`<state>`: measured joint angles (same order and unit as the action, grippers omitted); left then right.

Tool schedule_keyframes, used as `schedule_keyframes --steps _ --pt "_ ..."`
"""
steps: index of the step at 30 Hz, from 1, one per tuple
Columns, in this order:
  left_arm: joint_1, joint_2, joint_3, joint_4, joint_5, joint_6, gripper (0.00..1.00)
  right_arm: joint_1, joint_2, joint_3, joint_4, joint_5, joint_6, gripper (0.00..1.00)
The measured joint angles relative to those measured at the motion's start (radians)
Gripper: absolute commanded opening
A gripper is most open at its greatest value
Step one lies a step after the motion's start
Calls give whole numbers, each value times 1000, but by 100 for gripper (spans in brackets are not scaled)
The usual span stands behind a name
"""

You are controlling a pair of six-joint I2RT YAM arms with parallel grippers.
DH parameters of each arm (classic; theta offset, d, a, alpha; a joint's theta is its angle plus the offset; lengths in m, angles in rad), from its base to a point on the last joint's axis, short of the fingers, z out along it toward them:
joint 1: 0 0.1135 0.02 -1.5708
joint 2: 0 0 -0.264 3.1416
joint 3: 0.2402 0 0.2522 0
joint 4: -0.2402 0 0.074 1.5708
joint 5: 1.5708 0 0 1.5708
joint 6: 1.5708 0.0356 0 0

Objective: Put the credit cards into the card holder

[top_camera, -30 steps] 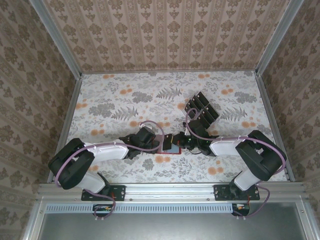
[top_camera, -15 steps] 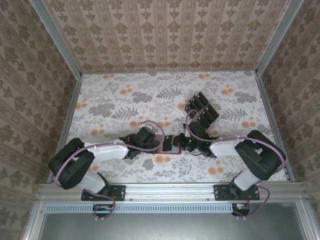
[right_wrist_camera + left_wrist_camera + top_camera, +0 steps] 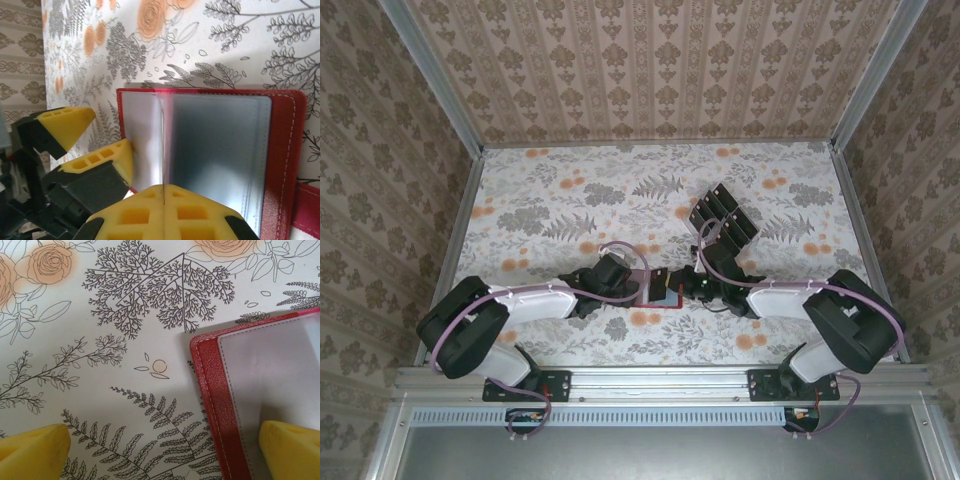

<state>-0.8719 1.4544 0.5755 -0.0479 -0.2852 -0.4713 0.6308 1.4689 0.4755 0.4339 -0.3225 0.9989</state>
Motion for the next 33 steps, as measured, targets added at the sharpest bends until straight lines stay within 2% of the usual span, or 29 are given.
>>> schedule_keyframes --steps 11,33 --pt "-5 5 0 9 -1 0 100 -5 -35 0 -18 3 -4 0" --pt "-5 6 0 10 -2 -1 100 -2 53 -1 65 0 5 0"
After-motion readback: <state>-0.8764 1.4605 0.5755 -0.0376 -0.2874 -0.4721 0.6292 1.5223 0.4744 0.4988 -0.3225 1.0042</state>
